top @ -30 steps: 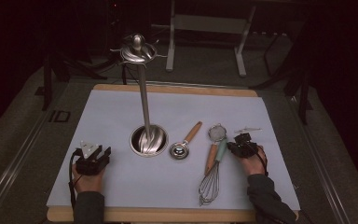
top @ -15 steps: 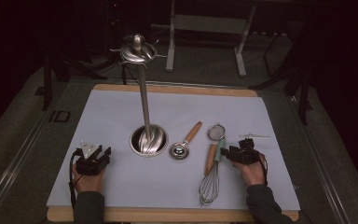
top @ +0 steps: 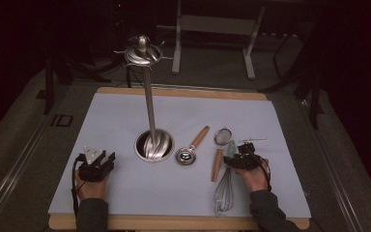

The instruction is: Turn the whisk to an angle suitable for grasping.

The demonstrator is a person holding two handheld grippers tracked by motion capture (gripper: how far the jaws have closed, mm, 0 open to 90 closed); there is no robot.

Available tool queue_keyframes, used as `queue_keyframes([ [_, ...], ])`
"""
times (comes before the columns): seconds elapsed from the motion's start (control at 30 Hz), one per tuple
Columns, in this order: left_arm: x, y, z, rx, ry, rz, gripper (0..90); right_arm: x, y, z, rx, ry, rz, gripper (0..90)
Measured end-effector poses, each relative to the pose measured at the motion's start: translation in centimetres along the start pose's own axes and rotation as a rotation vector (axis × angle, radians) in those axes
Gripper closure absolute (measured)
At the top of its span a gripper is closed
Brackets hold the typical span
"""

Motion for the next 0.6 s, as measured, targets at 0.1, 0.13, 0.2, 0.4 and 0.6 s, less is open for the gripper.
queue_keyframes([
  [0.1,0.0,0.0,0.0,-0.002,0.004,0.003,61.0,0.3,-1.2,-0.4,0.012,0.007,-0.006,59.1],
  [0.13,0.0,0.0,0.0,-0.002,0.004,0.003,61.0,0.4,-1.7,-0.7,0.022,0.015,-0.015,61.3],
  [0.2,0.0,0.0,0.0,-0.004,0.003,0.004,60.9,0.4,-2.6,-1.3,0.044,0.028,-0.034,65.7],
  [0.4,0.0,0.0,0.0,-0.006,0.005,0.006,60.9,0.1,-5.0,-2.3,0.101,0.059,-0.089,68.5],
  [0.6,0.0,0.0,0.0,-0.004,0.005,0.006,60.7,0.2,-5.3,-2.3,0.035,0.094,-0.096,67.3],
])
Point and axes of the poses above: each handheld gripper's, and its own axes: z roughly forward along the jaws, x roughly out of its underside, y roughly to its left, the point moved 6 cm from there along z, roughly forward along the jaws, and after that the axes turned 7 degrees about -z, right-handed, at the moved point
